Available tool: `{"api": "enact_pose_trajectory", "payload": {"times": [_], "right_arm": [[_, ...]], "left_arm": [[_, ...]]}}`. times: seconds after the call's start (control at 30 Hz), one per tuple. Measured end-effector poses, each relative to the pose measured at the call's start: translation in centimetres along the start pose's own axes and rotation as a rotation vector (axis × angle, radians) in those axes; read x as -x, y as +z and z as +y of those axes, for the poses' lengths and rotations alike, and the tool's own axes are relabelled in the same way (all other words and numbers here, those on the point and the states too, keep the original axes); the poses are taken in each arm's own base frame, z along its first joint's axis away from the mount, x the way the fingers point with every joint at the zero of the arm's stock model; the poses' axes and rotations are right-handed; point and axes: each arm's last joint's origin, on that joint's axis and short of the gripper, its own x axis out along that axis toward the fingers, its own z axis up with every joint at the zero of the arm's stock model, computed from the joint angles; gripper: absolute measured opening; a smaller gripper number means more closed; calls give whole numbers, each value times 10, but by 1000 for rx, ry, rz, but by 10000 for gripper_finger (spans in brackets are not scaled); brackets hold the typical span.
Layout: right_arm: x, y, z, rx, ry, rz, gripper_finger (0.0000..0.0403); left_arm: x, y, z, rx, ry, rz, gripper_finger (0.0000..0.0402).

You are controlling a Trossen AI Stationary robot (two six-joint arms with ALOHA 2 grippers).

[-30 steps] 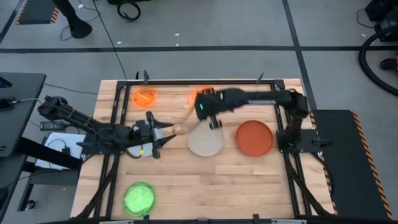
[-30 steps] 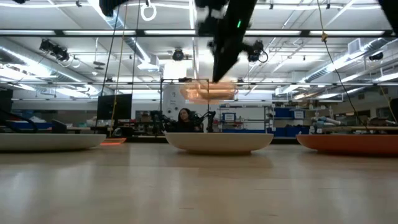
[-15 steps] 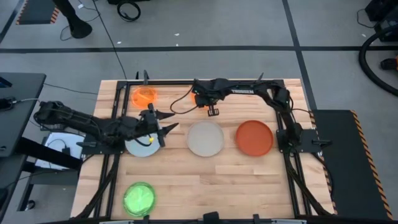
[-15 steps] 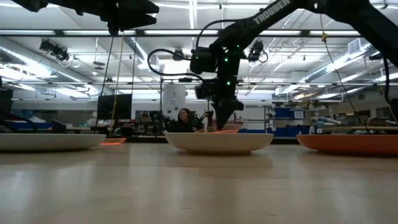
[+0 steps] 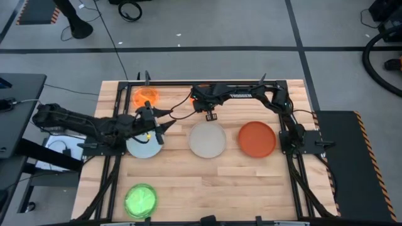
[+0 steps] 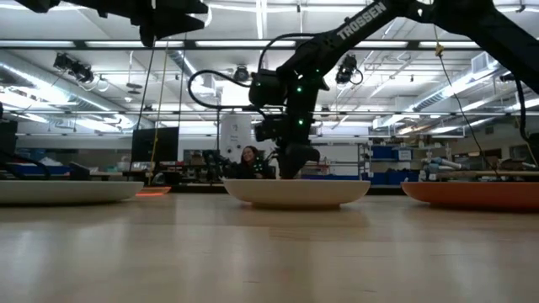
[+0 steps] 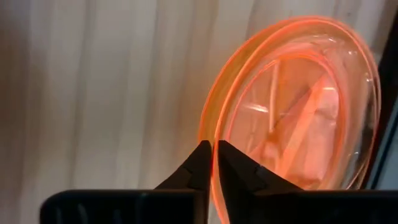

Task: Stack plastic plates
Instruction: Stack the bottom right light orange plate on top of the top right light orange plate, then stack the left light orange plate on top of the right light orange plate

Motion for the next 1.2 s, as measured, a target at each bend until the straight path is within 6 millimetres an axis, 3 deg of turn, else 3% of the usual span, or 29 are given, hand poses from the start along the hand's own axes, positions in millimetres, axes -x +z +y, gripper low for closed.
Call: {"api": "enact_pose_trajectory", "payload": {"times": [0.5, 0.6, 0.77, 0.93, 1.07, 1.2], "right_arm": [[27, 1, -5, -3, -73, 1, 170], [51, -4, 7, -46, -41, 60, 175], [107, -11, 53, -181, 59, 42, 159], [147, -21, 121, -219, 32, -210, 145], [160, -34, 162, -290, 40, -514, 139], [154, -49, 186, -376, -42, -786, 139]], "left_arm": [[-13, -19, 45, 96, 264, 175, 212], [-11, -30, 53, 117, 320, 278, 212], [-6, -47, 80, 233, 529, 420, 202], [-11, -56, 101, 173, 619, 515, 185], [-19, -60, 112, 159, 661, 667, 174], [-35, -57, 119, 138, 742, 875, 164]]}}
